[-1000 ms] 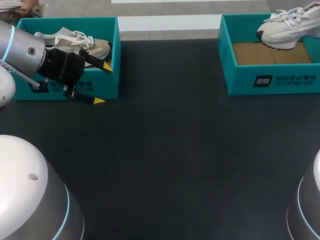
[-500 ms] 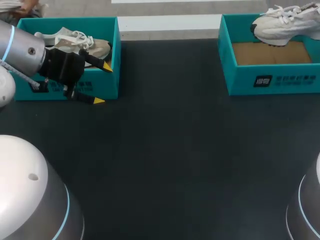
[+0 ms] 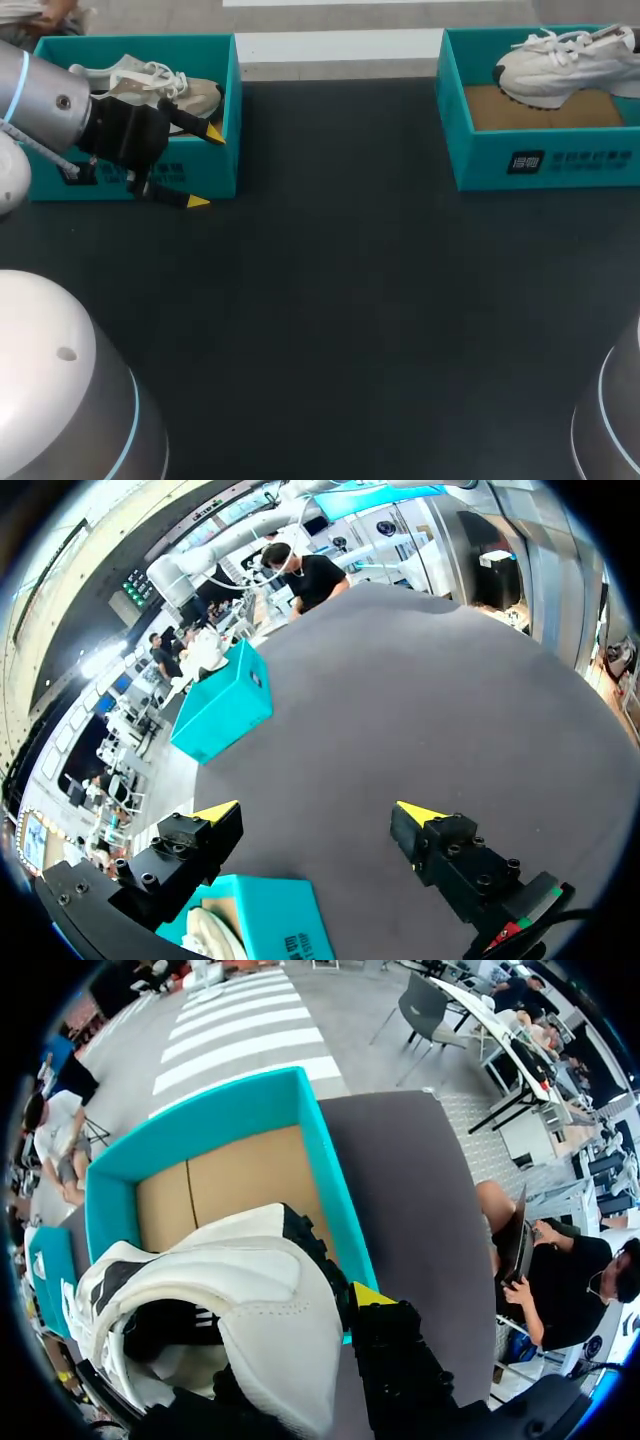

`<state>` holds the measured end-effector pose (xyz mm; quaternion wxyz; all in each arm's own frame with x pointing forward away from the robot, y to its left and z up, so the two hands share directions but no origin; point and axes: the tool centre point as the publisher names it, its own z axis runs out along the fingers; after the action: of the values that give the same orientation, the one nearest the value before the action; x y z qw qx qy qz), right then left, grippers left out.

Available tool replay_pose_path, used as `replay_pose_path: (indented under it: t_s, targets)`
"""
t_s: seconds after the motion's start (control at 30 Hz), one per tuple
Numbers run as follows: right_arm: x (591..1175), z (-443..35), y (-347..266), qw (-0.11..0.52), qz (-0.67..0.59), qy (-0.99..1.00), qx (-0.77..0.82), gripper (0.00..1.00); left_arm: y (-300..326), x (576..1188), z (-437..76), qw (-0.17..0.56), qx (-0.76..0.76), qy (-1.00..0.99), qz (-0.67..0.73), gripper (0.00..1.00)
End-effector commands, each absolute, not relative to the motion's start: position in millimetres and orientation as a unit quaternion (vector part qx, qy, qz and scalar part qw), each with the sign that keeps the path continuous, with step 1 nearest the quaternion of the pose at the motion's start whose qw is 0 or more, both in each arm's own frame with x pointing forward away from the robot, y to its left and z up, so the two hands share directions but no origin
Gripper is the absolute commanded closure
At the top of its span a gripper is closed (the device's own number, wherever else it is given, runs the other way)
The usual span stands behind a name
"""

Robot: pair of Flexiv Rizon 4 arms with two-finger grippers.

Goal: Take the shoe out of the shoebox, open the shoe tongue, remove and reinsert the insole, then place the shoe into the shoebox

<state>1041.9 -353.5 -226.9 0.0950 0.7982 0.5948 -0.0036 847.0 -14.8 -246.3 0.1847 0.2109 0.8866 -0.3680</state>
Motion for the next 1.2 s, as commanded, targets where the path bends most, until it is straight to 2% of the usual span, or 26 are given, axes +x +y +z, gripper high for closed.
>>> replay_pose_path:
  t_s: [0.03,0.63,1.2]
  targets:
    - [1046,-239,-354,0.094,-0.001,0.603,0.792,1.00,-15,846,-246,0.185,0.211,0.887,-0.366,0.00]
    - [1066,-290,-350,0.087,-0.002,0.608,0.789,1.00,-15,846,-246,0.185,0.211,0.887,-0.366,0.00]
    - [1055,-328,-345,0.063,-0.023,0.604,0.794,1.00,-15,846,-246,0.185,0.211,0.887,-0.366,0.00]
